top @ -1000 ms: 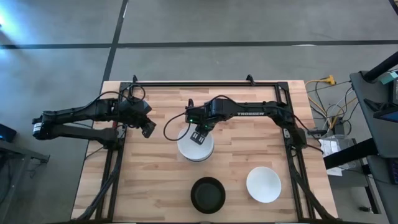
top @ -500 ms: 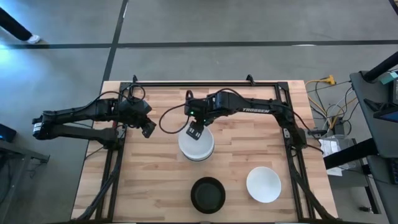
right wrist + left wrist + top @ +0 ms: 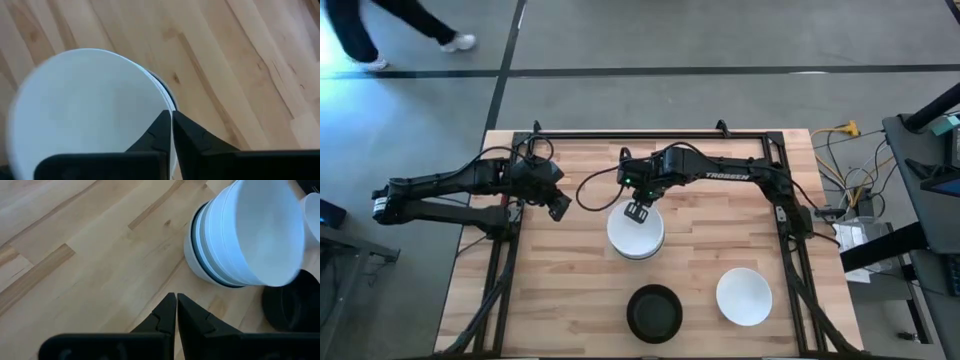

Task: Nest bowls inside each other
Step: Stack the white bowl on top of the other white bowl, then stack the black bowl on top of the white bowl

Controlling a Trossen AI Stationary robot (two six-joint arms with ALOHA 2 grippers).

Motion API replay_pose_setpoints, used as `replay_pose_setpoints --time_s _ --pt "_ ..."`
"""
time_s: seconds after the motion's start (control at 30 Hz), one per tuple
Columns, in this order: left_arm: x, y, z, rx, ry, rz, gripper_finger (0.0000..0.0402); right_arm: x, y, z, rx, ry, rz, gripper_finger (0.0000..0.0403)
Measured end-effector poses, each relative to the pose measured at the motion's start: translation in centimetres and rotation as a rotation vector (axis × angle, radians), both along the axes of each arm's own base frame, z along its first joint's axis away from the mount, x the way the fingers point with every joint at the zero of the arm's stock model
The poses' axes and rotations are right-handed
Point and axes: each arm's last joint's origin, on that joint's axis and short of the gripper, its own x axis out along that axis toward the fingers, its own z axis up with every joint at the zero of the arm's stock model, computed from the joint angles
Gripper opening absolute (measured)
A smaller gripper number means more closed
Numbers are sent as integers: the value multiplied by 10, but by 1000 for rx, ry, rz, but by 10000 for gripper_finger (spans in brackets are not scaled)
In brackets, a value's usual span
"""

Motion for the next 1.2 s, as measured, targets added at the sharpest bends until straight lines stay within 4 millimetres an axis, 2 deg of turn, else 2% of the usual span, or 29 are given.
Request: replay_pose_setpoints --time_s 0.33,0.5,0.63,0.8,0.93,1.2 --pt "0 0 0 -1 0 1 0 0 -1 -2 23 7 10 9" --pt "0 0 0 -2 -1 0 0 -5 0 9 22 -9 12 9" --pt "0 0 0 -7 -2 -4 0 -22 5 23 25 38 22 9" --pt "0 0 0 -8 -2 -6 0 -49 22 40 14 104 56 9" --pt "0 0 0 -10 0 -8 0 -67 39 51 -2 80 79 9" --pt "5 -1 -4 -22 23 -59 0 -102 82 43 108 10 -1 15"
